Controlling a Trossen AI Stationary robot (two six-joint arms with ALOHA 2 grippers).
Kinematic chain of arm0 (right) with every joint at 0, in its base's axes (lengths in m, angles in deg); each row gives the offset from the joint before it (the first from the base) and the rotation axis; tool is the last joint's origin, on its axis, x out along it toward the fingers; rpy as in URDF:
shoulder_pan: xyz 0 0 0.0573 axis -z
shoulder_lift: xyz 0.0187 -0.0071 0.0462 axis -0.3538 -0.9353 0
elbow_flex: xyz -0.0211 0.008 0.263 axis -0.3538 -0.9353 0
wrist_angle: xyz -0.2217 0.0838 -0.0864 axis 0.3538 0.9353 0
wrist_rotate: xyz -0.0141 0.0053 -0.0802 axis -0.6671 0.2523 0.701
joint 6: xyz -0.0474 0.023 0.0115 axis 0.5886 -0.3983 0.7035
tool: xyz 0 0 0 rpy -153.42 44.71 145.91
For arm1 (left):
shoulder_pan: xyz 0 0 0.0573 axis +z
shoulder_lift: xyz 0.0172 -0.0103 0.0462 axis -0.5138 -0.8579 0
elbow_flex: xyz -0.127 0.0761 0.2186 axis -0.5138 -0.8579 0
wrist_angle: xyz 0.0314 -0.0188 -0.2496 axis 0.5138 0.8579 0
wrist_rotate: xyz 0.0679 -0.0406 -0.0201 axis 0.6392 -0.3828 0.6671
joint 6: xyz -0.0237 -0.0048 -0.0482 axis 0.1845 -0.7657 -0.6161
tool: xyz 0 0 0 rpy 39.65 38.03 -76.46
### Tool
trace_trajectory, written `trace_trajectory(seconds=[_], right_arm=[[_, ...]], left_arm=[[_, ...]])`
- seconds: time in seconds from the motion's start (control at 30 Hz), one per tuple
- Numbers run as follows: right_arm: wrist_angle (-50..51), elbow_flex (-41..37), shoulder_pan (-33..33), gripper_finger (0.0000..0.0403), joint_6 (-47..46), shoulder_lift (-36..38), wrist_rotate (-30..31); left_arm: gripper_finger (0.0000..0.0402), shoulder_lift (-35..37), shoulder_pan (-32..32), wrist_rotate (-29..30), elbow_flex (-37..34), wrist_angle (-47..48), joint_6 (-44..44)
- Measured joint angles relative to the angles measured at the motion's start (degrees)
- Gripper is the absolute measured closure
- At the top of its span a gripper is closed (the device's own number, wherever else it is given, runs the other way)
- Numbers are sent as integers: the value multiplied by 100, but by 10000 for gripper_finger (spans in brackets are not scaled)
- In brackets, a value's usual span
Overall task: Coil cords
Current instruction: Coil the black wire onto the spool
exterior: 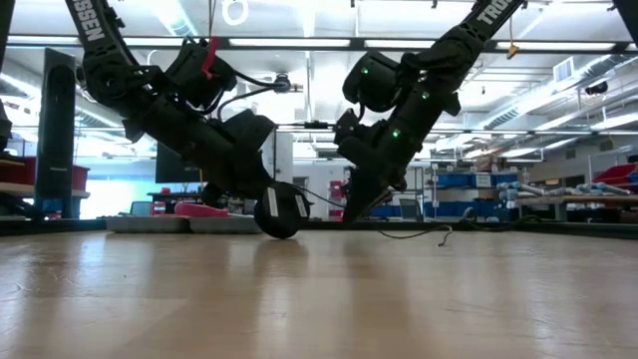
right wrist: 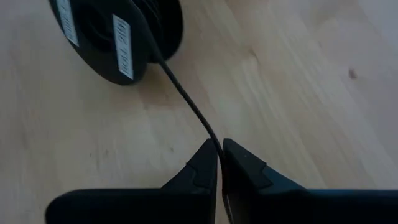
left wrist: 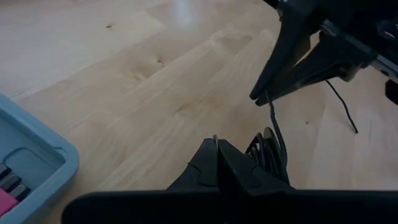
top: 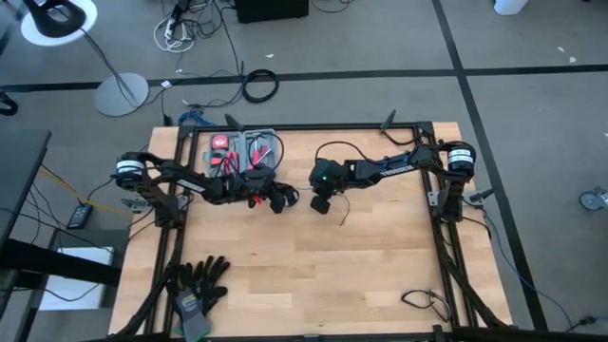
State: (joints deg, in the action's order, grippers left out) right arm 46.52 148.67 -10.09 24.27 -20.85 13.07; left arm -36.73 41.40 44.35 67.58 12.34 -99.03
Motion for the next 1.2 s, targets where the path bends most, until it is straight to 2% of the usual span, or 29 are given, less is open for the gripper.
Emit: trace_trajectory(seconds=[0.2, 0.43, 0.67, 0.83, 1.03, 1.2], right_arm=[[381, -3, -2, 378, 120, 128, -2], [1055, -5, -2, 378, 347, 737, 286], [1081, -369, -11, 378, 298, 1001, 463], [731, -959, -131, 378, -254, 1001, 446], [-296, -1473, -504, 378, -743, 1008, 448], [-1177, -1742, -673, 378, -761, 1008, 1024]], left_arm=[[401, -7, -3, -111, -11, -121, 115], [401, -7, -5, -79, -13, -160, 300], [402, -4, -5, -52, -13, -181, 366], [402, -4, -9, -48, -13, -183, 454], [402, -2, -9, 19, -13, -201, 478], [402, -2, -9, 33, -13, -265, 585]])
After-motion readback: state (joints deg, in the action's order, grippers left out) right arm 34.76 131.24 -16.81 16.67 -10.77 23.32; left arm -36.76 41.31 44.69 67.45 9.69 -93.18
